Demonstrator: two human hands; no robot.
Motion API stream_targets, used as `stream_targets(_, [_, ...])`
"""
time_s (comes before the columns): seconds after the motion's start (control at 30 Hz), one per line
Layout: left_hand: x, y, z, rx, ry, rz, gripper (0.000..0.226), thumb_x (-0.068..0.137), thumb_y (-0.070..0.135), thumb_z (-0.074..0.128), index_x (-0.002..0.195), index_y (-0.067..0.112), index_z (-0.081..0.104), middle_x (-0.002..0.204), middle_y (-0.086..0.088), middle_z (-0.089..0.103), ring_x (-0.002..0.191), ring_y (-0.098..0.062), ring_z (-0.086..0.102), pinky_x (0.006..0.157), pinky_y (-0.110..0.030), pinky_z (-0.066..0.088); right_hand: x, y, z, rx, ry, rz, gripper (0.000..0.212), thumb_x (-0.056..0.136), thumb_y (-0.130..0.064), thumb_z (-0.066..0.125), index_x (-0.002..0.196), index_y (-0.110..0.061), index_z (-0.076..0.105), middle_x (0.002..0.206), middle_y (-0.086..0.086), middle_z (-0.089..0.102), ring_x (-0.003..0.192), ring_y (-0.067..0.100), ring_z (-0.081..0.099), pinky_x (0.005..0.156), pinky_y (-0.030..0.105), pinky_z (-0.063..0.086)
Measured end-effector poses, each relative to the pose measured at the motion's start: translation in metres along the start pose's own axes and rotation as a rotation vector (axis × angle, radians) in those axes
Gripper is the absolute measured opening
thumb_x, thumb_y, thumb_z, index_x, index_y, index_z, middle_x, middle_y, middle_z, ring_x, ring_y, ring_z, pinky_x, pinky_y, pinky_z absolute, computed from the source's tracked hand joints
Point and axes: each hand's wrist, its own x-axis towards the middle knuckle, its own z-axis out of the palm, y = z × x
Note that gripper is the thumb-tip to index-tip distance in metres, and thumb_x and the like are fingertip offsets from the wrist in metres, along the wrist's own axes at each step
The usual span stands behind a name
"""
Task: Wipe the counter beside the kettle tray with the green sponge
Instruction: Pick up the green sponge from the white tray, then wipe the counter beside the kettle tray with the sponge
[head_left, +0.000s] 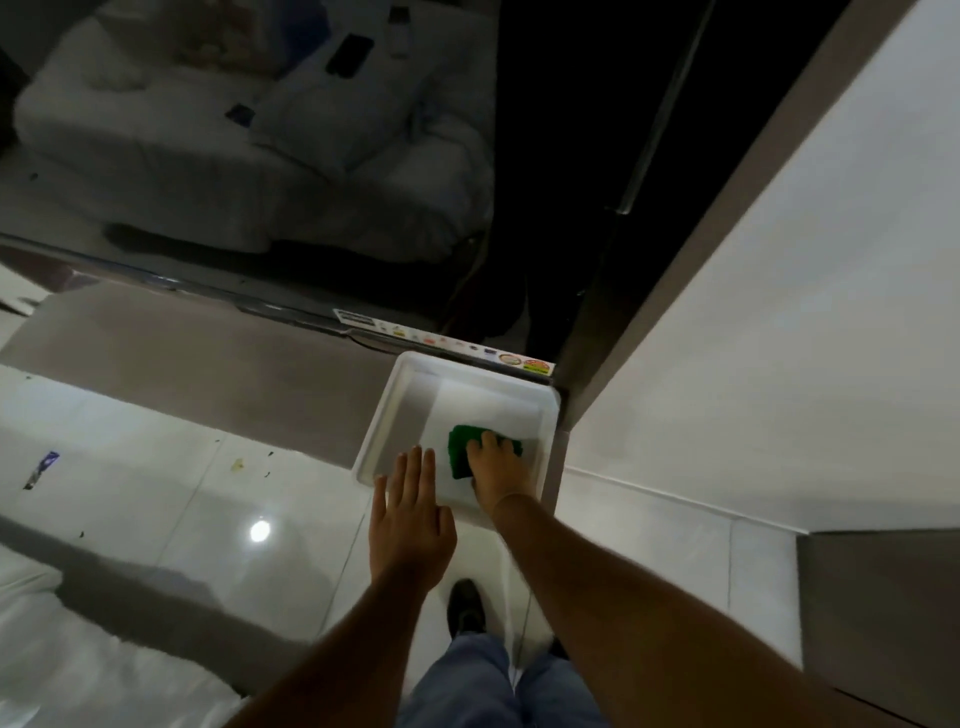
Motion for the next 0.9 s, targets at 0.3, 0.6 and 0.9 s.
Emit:
stream_targets(0.3, [0.016, 0.05, -0.036, -0.012, 0.007, 0.083, 0.078, 0.107, 0.033, 0.038, 0.174, 0.021, -0.003, 0.184, -0.003, -0.003, 0.169, -0.02, -0.009, 0.138, -0.047, -0.003, -0.035, 0.047, -0.042, 0.202, 0.202, -0.01, 0.053, 0.107, -0.037, 0.048, 0.153, -0.014, 0.036, 0.14, 0.016, 0.06, 0.127, 0.039, 0.062, 0.107, 0.048, 0.051])
stream_targets(0.6, [0.014, 0.188, -0.014, 0.082, -0.114, 0.566, 0.074, 0.106, 0.038, 0.024, 0.173, 0.015, 0.006, 0.183, -0.006, 0.006, 0.17, -0.023, 0.006, 0.138, -0.047, 0.005, -0.16, 0.169, -0.019, 0.323, 0.52, 0.211, 0.054, 0.106, -0.019, 0.05, 0.159, -0.016, 0.04, 0.161, 0.014, 0.048, 0.142, 0.036, 0.052, 0.109, 0.047, 0.053])
stream_targets(0.9, [-0.077, 0.397, 0.05, 0.224, -0.233, 1.078, 0.072, 0.108, 0.046, 0.007, 0.174, 0.018, -0.006, 0.184, -0.003, -0.004, 0.17, -0.023, -0.004, 0.138, -0.045, 0.002, -0.35, 0.31, 0.061, 0.478, 0.624, 0.818, 0.056, 0.106, -0.016, 0.052, 0.16, -0.017, 0.038, 0.166, 0.01, 0.04, 0.148, 0.031, 0.047, 0.112, 0.042, 0.05])
